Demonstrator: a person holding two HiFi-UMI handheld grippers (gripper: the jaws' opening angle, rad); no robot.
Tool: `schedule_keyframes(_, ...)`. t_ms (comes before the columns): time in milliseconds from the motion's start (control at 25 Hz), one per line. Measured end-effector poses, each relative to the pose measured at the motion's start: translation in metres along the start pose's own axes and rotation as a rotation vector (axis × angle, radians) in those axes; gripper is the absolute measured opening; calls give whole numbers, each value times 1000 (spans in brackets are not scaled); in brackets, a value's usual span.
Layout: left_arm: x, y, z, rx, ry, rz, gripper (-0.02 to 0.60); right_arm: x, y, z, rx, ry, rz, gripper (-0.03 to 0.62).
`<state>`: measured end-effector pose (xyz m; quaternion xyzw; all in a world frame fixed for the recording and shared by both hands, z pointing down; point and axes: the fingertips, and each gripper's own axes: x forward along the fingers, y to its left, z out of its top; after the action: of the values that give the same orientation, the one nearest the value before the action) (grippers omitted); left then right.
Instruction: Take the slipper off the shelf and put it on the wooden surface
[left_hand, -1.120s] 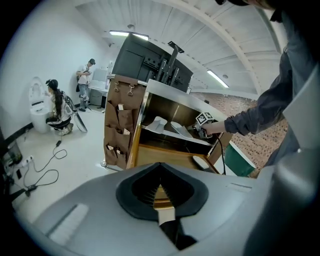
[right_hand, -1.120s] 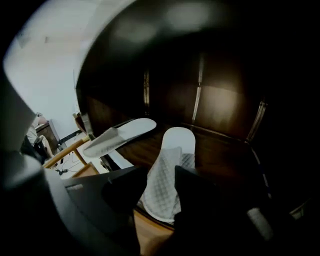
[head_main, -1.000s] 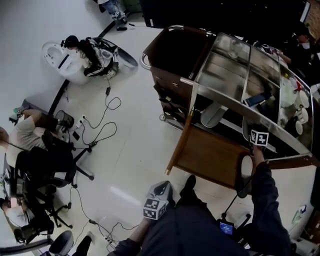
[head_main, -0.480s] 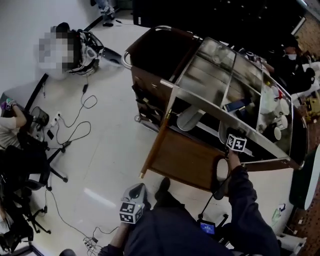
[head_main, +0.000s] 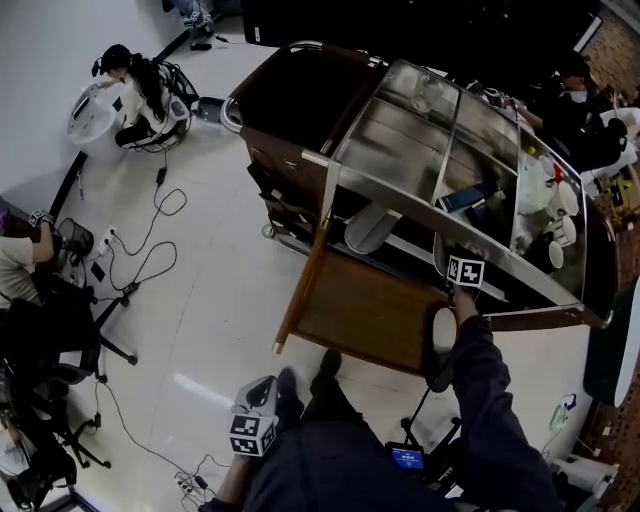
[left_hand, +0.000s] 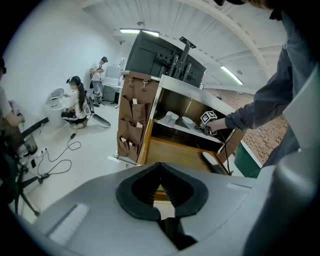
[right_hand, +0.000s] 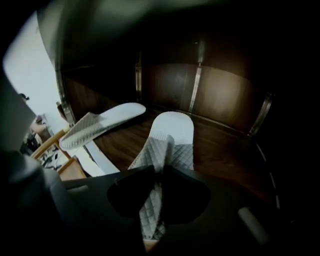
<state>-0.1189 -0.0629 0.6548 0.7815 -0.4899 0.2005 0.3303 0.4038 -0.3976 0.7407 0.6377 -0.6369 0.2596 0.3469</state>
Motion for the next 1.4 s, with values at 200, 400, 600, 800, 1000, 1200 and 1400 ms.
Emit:
schedule_keyframes(200,12,-18,5,21,19,-67,18,-40,23,-6,85,-91,16,11)
schedule_keyframes(400,28,-30,11,88,-4,-152,18,-112,98,-70,89,-124,94,12)
schedule_keyframes(600,22,-45,21,117,-14,-238,18,-125,161,-191,224,55,103,28)
schedule_keyframes(800,5,-42,11,172,-32,-296,18,-163,194,-228,305,83,140,59)
schedule_keyframes(1000,-26,-47,-12,166,-33,-371,18,-258,234,-249,327,-32,183,64)
schedule_keyframes(1200,-41,-71,-42,197,8,-480,18,-358,264,-271,338,-198,159,3)
schedule_keyframes(1400,-48,-97,-64,242,49,-544,18,-414,290,-296,269,-218,134,3)
